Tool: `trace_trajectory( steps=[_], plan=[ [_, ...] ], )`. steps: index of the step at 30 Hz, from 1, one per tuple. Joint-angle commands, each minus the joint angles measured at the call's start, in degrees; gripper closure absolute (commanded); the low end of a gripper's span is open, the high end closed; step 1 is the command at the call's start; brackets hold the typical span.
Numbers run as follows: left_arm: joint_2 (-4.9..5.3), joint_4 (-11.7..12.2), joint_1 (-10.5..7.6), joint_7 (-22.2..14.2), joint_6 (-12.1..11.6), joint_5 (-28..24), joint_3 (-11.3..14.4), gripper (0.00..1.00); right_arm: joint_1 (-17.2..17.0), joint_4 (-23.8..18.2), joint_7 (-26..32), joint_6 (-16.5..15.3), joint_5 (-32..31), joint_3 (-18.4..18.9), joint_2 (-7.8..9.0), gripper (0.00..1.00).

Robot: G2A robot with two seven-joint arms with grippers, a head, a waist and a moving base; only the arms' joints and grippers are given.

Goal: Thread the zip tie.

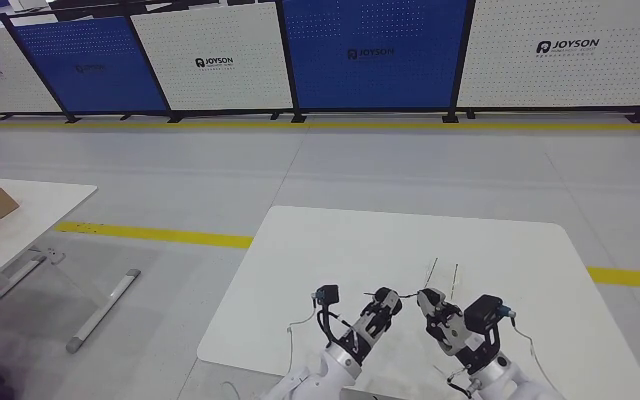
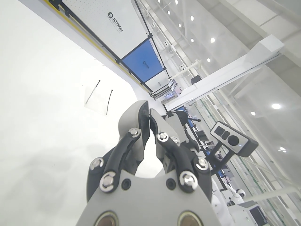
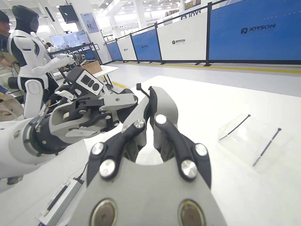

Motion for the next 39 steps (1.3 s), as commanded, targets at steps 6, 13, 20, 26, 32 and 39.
trace_trajectory(
  steps=[6,13,20,26,32,39],
  plan=[
    [-0.05,0.2,-0.31,0.2,0.8,0.9,0.3,0.77,-0.1,0.0,0.0,0.0,-0.7,0.1,0.03,1.00],
    [-0.19,0.5,-0.79,0.2,1.4,1.8,1.1,1.00,-0.5,-0.1,-0.2,0.0,-1.7,0.3,-0.09,1.00],
    [-0.21,0.6,-0.92,0.2,1.3,2.2,1.4,1.00,-0.7,-0.2,-0.4,0.0,-2.1,0.4,-0.18,1.00],
    [-0.20,0.4,-0.94,-0.5,0.6,1.8,1.6,1.00,-0.7,-0.2,-0.2,0.0,-2.3,0.4,-0.19,1.00],
    [-0.01,-0.2,-0.60,-1.4,-1.0,2.5,1.7,1.00,-0.5,-0.4,0.8,0.0,-2.1,0.3,-0.13,1.00],
    [0.03,-0.5,-0.32,-0.2,-0.2,3.3,1.5,1.00,-0.3,-1.1,0.6,0.0,0.0,-0.5,0.16,1.00]
  ],
)
